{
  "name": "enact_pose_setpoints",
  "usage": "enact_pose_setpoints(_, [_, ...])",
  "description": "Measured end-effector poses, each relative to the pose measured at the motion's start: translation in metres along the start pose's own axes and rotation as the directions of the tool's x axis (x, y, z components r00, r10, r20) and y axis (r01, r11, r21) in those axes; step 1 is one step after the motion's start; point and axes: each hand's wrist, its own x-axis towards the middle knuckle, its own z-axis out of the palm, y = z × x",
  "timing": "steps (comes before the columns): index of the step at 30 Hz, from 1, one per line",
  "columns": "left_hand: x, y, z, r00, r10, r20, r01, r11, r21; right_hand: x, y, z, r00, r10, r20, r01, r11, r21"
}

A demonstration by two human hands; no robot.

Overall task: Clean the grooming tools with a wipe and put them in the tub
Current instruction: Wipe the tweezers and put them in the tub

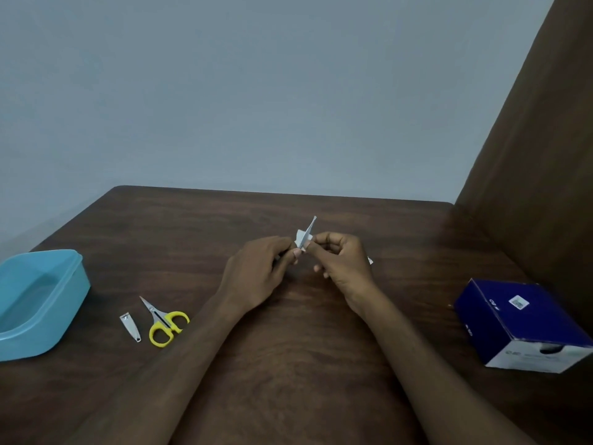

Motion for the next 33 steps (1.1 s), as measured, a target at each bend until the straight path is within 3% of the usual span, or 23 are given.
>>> enact_pose_setpoints(5, [-0.001,-0.003,0.0,1.0,0.006,0.004,-0.006,1.0,-0.024,0.002,0.0,0.002,1.0,0.0,-0.021,0.001,0.999,0.038])
enact_pose_setpoints(14, [-0.001,0.002,-0.003,0.995,0.038,0.09,-0.042,0.998,0.042,0.006,-0.005,0.001,0.969,0.063,-0.238,-0.01,0.977,0.215])
enact_pose_setpoints(19, [-0.001,0.007,-0.005,0.994,0.012,0.108,-0.02,0.997,0.071,0.006,-0.012,-0.008,0.91,0.009,-0.415,0.107,0.961,0.256])
enact_pose_setpoints(22, [0.0,0.006,-0.005,0.997,-0.03,0.066,0.026,0.998,0.053,0.0,-0.017,-0.008,0.924,-0.057,-0.377,0.166,0.951,0.261])
enact_pose_setpoints(27, [0.001,0.003,-0.003,0.999,-0.016,0.048,0.016,1.0,0.006,-0.003,-0.01,0.003,0.979,-0.05,-0.197,0.074,0.991,0.115])
enact_pose_setpoints(33, [0.001,0.002,-0.002,0.999,-0.002,0.047,0.002,1.0,0.003,-0.001,-0.007,0.005,0.982,-0.035,-0.188,0.047,0.997,0.059])
